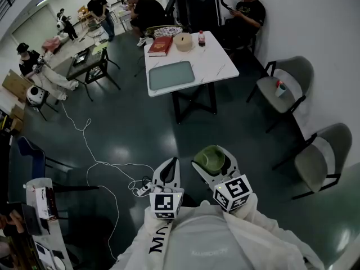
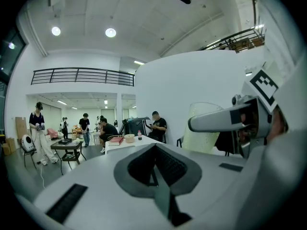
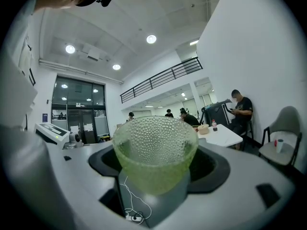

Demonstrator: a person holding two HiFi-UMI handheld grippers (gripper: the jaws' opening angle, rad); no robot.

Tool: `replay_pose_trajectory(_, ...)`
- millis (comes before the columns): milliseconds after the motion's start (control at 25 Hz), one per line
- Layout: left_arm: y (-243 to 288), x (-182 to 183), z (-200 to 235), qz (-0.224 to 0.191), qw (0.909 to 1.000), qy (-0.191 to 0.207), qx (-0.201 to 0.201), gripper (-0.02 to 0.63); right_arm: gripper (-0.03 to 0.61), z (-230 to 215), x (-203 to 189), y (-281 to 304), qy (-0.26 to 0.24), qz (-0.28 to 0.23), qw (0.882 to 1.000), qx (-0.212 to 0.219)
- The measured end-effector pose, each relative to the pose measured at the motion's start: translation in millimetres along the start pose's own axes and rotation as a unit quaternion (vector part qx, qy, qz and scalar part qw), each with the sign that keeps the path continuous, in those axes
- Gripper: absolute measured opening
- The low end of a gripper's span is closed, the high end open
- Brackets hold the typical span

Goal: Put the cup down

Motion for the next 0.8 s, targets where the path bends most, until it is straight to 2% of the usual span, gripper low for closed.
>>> replay_pose_trajectory(520, 17, -2, -10, -0.008, 0.9999, -0.003, -0.01, 0.011, 0.388, -13, -6, 3, 0.01, 0.003, 1.0, -0.001)
replay_pose_trajectory(800, 44, -14, 3, 0.014, 0.9996, -0.021, -0.01, 0.011, 0.388, -28, -7, 20, 0.008, 0.014, 1.0, -0.012)
Point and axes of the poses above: the fingertips, and each gripper's own axes: y forward along the fingers, z to its left, x out of its top, the point moved 10 cm from there along -y, backward along the fingers, and after that the axes turned 8 degrees about x, right-handed, at the moved point
